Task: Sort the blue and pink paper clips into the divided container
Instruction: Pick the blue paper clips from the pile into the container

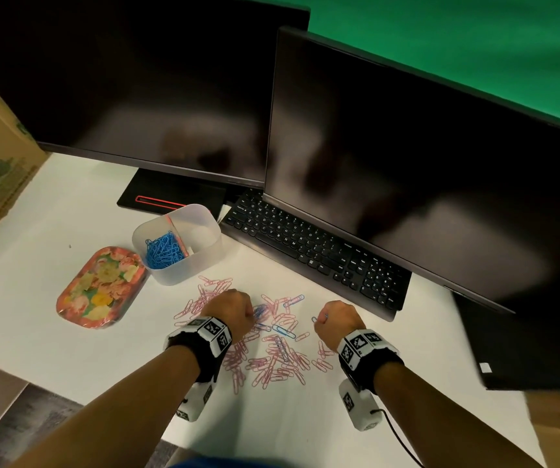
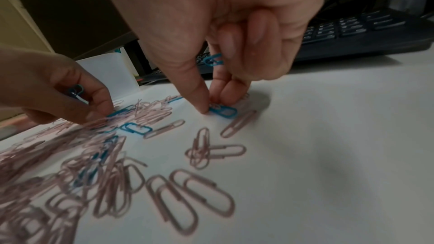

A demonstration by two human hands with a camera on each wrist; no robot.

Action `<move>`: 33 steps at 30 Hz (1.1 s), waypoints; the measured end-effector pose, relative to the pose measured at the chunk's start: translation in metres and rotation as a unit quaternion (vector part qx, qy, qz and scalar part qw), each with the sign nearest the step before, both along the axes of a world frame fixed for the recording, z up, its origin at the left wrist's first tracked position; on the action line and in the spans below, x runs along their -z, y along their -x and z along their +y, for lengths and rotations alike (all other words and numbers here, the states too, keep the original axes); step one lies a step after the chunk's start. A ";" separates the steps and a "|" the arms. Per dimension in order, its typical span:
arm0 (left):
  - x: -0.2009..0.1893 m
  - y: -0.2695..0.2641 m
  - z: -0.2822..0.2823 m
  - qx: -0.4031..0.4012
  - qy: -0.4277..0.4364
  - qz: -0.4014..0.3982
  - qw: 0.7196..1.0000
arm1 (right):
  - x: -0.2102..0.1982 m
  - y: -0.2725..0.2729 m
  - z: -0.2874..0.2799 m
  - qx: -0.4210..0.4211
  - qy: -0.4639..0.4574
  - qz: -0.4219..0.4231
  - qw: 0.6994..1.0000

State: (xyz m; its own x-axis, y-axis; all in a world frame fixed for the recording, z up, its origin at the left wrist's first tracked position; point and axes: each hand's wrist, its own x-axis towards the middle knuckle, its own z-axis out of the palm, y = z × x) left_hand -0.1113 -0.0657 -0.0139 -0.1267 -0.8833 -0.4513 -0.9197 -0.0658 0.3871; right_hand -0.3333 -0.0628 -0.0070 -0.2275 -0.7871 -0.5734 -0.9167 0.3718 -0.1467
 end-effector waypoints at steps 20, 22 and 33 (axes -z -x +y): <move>-0.012 -0.026 0.006 -0.137 -0.067 0.261 0.953 | -0.007 0.010 -0.007 0.295 -0.014 -0.522 0.800; -0.013 -0.025 0.004 -0.198 -0.104 0.313 0.923 | -0.009 0.007 -0.010 0.340 -0.033 -0.545 0.766; -0.018 -0.008 0.010 -0.341 -0.196 0.523 0.756 | -0.007 -0.010 -0.035 -0.002 0.032 -0.172 0.985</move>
